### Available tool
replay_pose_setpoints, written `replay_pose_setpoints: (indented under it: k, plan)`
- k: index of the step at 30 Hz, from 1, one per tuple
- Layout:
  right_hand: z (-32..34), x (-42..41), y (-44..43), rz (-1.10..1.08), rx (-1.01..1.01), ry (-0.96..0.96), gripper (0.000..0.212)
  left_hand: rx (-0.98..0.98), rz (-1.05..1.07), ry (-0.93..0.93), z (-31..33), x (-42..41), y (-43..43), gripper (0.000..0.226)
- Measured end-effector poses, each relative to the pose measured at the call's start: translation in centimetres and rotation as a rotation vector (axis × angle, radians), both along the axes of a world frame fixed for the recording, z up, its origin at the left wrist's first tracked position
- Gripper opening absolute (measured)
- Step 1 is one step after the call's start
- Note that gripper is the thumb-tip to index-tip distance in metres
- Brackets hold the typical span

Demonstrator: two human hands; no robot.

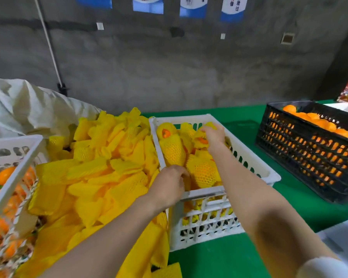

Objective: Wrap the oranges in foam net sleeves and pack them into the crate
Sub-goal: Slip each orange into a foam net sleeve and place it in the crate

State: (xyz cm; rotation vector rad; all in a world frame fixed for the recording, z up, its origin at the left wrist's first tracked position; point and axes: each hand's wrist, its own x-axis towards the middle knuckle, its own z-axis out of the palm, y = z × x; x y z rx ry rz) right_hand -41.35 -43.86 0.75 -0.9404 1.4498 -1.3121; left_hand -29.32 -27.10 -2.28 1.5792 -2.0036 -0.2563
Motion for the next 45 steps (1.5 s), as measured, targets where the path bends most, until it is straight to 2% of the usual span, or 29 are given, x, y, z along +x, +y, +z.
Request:
replay_pose_setpoints:
  k: [3,7,10,12,15,18,21,23,24,27,29,31,33,35,37,39,42,45]
  plan:
    - [-0.1,0.9,-2.1,0.003,-0.006,0.225,0.065,0.005,0.052,0.031,-0.7,0.0,-0.1,0.034]
    - [-0.1,2.8,-3.5,0.090,0.058,0.328,0.082,0.000,0.058,0.097,-0.7,-0.1,0.0,0.037]
    - [-0.1,4.6,-2.6,0.150,0.044,0.672,0.072,-0.004,0.071,0.114,-0.7,-0.1,-0.1,0.036]
    - [0.0,5.9,-1.5,0.143,-0.123,0.771,0.058,0.012,0.072,0.120,-0.6,-0.2,0.0,0.034]
    - [0.4,7.9,1.0,0.179,-0.452,0.757,0.037,0.023,0.069,0.146,-0.2,0.1,0.4,0.025]
    - [1.1,9.7,4.4,0.315,-0.691,0.753,0.024,0.019,0.061,0.204,0.1,1.1,1.3,0.022]
    - [1.6,11.4,7.1,0.511,-0.811,0.809,0.019,-0.001,0.068,0.230,0.5,3.6,3.1,0.025]
    - [1.3,12.5,8.2,0.744,-0.798,0.975,0.020,-0.026,0.111,0.218,0.8,6.1,4.6,0.024]
    - [0.9,13.1,8.6,0.883,-0.752,1.120,0.022,-0.034,0.139,0.213,1.0,7.6,5.4,0.023]
    - [-0.5,15.1,9.7,1.157,-0.469,1.583,0.038,-0.036,0.248,0.234,1.7,12.4,8.0,0.020]
    - [-1.4,16.1,9.9,1.246,-0.302,1.698,0.051,-0.023,0.313,0.266,2.2,15.5,9.7,0.016]
    - [-2.1,16.7,9.9,1.265,-0.220,1.736,0.055,-0.028,0.369,0.277,2.5,18.2,11.5,0.014]
    - [-2.4,17.0,9.7,1.184,-0.247,1.663,0.048,-0.043,0.422,0.287,2.7,20.2,13.1,0.014]
    - [-2.3,17.1,9.7,0.998,-0.415,1.468,0.039,-0.049,0.479,0.299,2.6,21.7,14.3,0.017]
    - [-1.3,17.2,10.5,0.796,-0.623,1.169,0.033,-0.032,0.523,0.347,2.4,22.6,15.2,0.020]
    - [0.0,17.3,12.3,0.687,-0.704,0.819,0.026,-0.041,0.543,0.446,2.5,23.0,15.6,0.020]
    - [1.9,17.5,16.1,0.808,-0.571,0.386,0.032,-0.070,0.527,0.692,3.4,22.8,16.0,0.017]
    - [2.6,17.7,19.6,1.055,-0.402,0.095,0.038,0.082,0.374,0.994,4.6,21.9,16.3,0.020]
